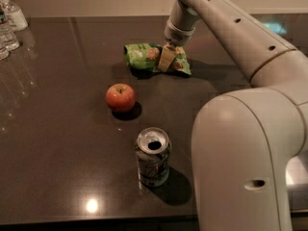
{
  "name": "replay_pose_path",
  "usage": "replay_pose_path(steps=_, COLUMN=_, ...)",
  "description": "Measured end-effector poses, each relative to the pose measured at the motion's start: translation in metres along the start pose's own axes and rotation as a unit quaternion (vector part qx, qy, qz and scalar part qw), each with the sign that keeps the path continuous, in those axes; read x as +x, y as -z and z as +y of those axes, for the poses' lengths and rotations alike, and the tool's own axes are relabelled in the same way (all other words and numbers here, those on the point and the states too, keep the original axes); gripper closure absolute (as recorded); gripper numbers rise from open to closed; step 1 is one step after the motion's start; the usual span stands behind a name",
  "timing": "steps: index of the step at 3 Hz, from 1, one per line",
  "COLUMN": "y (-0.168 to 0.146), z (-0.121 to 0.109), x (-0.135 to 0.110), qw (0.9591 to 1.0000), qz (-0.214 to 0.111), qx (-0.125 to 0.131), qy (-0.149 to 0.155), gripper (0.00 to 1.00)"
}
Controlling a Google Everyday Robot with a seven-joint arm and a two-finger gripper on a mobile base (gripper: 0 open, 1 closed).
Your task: Move green rice chip bag near apple
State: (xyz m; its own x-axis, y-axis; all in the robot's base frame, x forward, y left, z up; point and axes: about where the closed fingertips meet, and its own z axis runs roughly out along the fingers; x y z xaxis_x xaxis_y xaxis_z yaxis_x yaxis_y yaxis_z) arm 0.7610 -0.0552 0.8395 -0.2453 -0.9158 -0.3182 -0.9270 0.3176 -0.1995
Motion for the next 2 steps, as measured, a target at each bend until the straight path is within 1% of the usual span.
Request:
replay_pose_path(steps=1, y=0.0009, z=-0.0002, x=-0.0003, qw=1.0, qz=0.0, qx=0.0, qy=0.0, gripper=1.0)
replay_pose_path(steps=2, y=0.001, z=-0.0002, x=-0.0003, qw=1.0, qz=0.0, qx=0.0, qy=0.0, gripper=1.0)
